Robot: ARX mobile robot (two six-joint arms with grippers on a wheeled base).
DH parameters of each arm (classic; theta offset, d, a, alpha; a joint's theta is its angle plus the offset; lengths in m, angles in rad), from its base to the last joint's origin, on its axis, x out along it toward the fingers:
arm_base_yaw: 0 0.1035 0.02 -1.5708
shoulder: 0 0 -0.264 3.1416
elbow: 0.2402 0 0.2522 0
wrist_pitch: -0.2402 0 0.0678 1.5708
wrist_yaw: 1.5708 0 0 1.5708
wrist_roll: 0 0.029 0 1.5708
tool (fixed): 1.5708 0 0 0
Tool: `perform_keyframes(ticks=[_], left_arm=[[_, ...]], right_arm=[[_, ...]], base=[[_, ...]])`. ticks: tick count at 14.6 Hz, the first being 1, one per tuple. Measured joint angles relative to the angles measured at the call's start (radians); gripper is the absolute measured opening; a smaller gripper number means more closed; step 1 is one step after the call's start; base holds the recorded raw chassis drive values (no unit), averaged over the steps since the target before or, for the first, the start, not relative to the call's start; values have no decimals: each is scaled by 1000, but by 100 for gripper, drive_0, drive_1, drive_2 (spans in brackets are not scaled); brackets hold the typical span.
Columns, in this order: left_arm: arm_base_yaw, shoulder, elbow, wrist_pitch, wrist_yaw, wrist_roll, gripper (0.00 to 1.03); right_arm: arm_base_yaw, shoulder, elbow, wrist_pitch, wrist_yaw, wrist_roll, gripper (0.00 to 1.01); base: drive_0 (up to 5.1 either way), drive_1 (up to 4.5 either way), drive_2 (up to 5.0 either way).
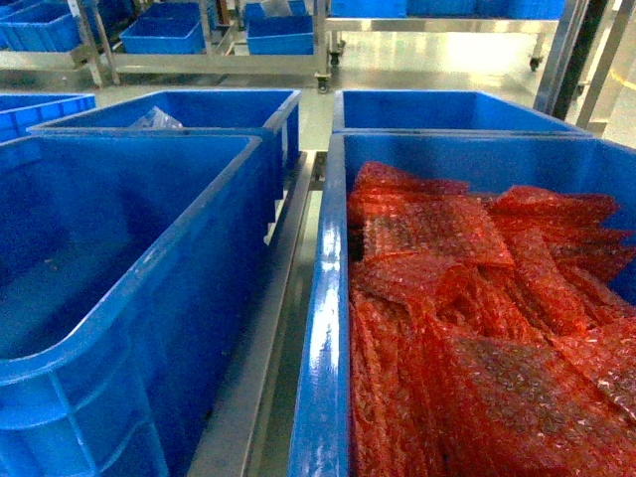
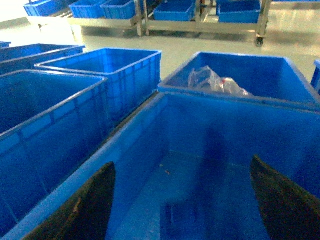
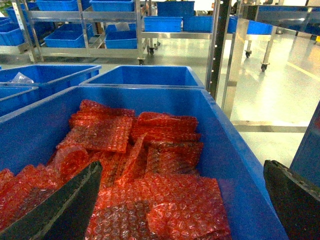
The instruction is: Pick blue part to blue bin on bottom shelf
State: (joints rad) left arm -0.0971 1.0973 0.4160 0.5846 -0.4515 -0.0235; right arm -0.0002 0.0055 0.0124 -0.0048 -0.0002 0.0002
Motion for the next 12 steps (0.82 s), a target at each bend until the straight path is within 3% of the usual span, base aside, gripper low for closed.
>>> perform_keyframes(ticks=[1,2,4,5,6,11,12], left_arm=[[0,-14,1,4,0,-3,96],[4,-12,0,12,18,-1,98],[96,-50,-69,126,313,5,79],[105,-99,-122,127,409,5,66],[93,-132,-168,124,453,6,52],[97,-290,-280,79,451,5,1],[97,-323,-299,62,451,7,2]], right_arm=[[0,0,0,-1,0,0,98],[0,0,0,-1,0,0,98],[0,0,0,-2,1,0,98],[0,0,0,-1,0,0,98],[0,0,0,-1,0,0,98],[0,0,0,-1,0,0,98],[0,0,0,0,0,0,98]], base=[[0,0,0],[0,0,0],[0,0,0],[0,0,0],[0,0,0],[0,0,0],[0,0,0]])
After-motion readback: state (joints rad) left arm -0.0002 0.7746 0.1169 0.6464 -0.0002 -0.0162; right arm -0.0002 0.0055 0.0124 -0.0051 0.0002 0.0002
